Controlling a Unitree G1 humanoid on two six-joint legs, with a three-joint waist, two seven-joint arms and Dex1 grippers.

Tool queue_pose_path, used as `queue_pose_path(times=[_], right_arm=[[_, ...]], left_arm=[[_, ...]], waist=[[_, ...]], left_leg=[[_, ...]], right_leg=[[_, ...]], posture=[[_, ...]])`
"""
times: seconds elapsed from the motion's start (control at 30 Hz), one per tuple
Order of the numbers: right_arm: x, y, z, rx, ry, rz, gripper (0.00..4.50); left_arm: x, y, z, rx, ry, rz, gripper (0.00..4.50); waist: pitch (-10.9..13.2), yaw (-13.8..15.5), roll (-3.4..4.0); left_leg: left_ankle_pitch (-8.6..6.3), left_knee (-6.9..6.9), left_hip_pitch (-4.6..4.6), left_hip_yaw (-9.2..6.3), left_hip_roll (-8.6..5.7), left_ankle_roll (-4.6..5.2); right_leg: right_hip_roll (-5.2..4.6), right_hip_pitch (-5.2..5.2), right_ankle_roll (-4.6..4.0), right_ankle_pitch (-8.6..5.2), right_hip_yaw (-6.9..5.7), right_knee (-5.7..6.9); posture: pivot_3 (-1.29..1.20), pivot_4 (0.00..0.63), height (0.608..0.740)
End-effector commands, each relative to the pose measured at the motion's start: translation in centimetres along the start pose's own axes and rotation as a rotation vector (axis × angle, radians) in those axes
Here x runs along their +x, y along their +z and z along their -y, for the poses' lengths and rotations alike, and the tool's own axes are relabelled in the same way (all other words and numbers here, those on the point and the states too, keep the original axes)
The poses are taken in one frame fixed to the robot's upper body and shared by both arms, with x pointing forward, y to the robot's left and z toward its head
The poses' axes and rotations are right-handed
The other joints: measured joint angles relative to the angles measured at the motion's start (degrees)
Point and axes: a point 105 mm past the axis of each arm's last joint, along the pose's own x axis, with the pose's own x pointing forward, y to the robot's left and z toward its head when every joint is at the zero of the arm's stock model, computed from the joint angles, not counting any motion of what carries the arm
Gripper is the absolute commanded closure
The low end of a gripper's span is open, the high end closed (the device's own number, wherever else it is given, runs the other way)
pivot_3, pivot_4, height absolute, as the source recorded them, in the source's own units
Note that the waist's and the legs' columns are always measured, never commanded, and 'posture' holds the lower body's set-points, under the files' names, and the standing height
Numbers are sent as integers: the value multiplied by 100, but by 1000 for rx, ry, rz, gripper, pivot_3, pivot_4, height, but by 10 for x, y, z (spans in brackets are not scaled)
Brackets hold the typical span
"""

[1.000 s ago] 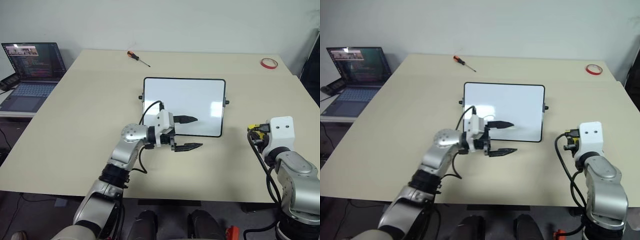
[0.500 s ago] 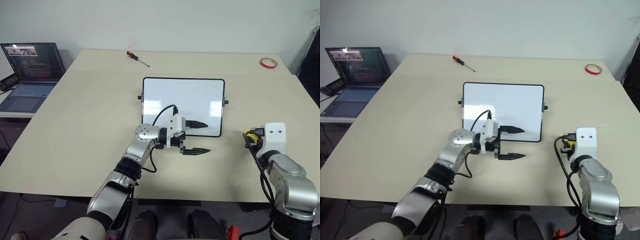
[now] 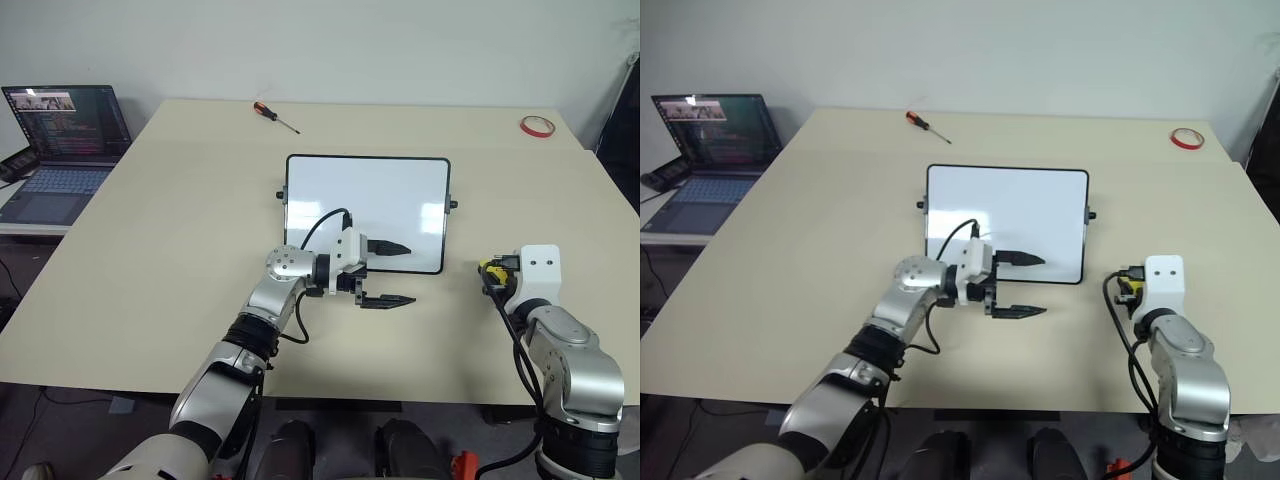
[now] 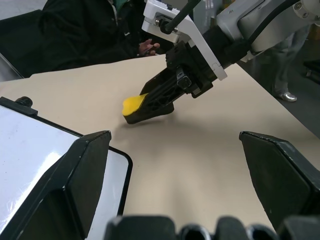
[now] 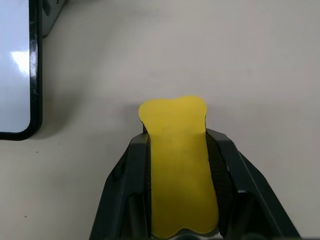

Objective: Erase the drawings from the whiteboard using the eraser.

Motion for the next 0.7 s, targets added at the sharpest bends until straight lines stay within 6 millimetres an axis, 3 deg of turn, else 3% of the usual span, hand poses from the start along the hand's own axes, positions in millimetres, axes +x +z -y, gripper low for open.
queue_pose_path(times=[0.03, 0.27, 0.5, 0.63, 0.7], right_arm=[[-1, 8, 2, -10, -7, 38, 2389], [0, 6, 8, -17, -33, 25, 45], [-3, 12, 10, -8, -44, 46, 45], [-14, 29, 9, 27, -41, 96, 45], [-24, 38, 12, 54, -54, 125, 45]], left_arm=[[0, 12, -5, 50, 7, 16, 0], [1, 13, -7, 53, 3, 15, 0], [-2, 16, -5, 45, 0, 20, 0], [-17, 31, -8, 37, 63, 24, 0], [-31, 43, -16, 31, 177, 19, 0]], waist=[[0, 0, 0], [0, 0, 0], [0, 0, 0], [0, -20, 2], [0, -27, 2]], left_leg=[[0, 0, 0, 0, 0, 0], [0, 0, 0, 0, 0, 0], [0, 1, 0, 1, 0, 0], [0, 0, 0, -1, 8, 0], [0, -1, -1, -2, 12, 0]], right_leg=[[0, 0, 0, 0, 0, 0], [0, 0, 0, 0, 0, 0], [0, 0, 0, 0, 0, 1], [1, -3, 0, 0, 4, 2], [1, -4, -1, 0, 5, 2]], posture=[[0, 150, 740], [0, 150, 740], [0, 150, 740], [0, 150, 740], [0, 150, 740]])
